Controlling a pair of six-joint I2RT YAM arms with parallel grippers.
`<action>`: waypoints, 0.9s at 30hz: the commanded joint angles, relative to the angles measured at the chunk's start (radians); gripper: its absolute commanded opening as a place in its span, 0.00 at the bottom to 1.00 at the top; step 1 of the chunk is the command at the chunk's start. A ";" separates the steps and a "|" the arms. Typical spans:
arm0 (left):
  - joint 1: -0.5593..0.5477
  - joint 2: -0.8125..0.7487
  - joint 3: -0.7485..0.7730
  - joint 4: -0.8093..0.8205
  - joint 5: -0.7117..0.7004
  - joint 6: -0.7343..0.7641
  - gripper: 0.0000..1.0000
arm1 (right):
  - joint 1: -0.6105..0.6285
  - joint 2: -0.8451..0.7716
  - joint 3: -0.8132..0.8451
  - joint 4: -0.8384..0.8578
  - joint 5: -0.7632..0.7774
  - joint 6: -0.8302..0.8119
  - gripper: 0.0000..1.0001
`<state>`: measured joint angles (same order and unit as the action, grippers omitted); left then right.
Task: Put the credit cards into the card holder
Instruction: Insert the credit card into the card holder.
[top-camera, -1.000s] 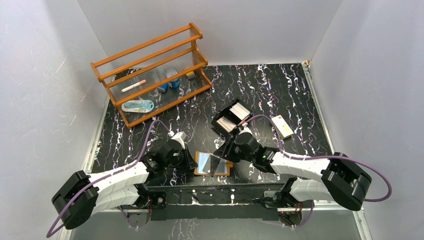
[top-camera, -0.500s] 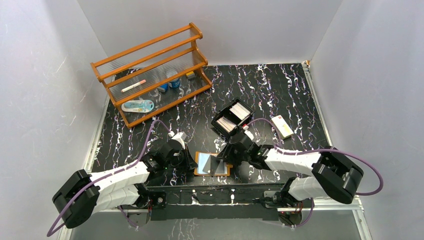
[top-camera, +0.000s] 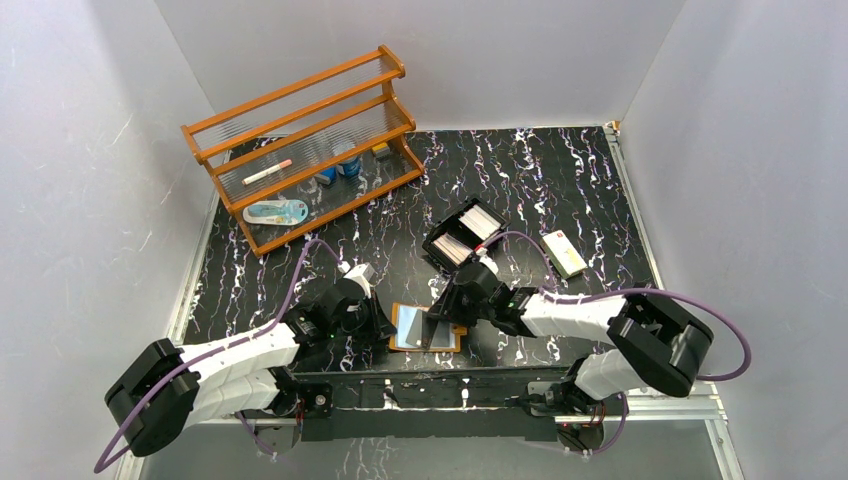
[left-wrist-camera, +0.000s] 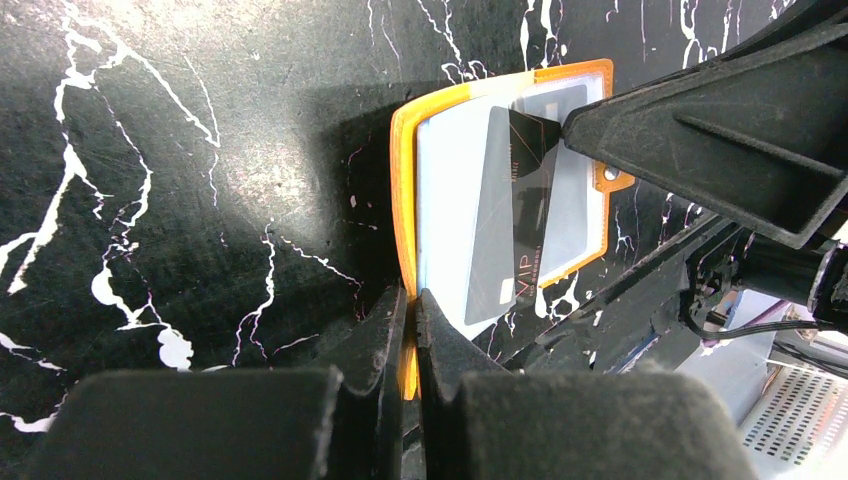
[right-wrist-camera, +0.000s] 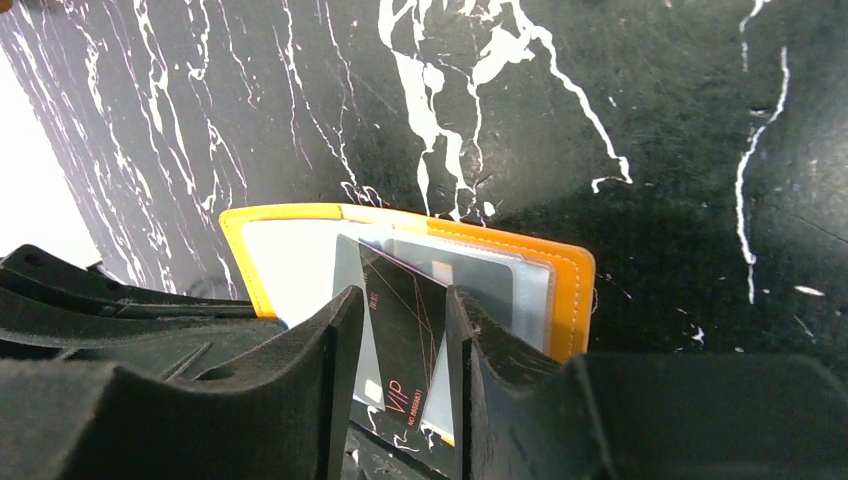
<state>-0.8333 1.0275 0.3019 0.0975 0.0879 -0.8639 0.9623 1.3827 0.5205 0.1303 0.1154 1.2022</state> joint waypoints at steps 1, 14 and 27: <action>-0.003 0.002 -0.001 0.025 0.013 0.012 0.00 | -0.001 0.015 0.028 0.059 -0.017 -0.065 0.43; -0.003 -0.011 -0.007 0.031 0.012 -0.004 0.01 | -0.002 0.077 0.070 0.150 -0.106 -0.182 0.41; -0.004 -0.023 -0.026 0.061 0.026 -0.029 0.18 | -0.001 0.015 0.103 0.011 -0.086 -0.195 0.51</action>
<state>-0.8333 1.0260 0.2840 0.1337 0.0990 -0.8883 0.9623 1.4639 0.5838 0.2153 -0.0048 0.9962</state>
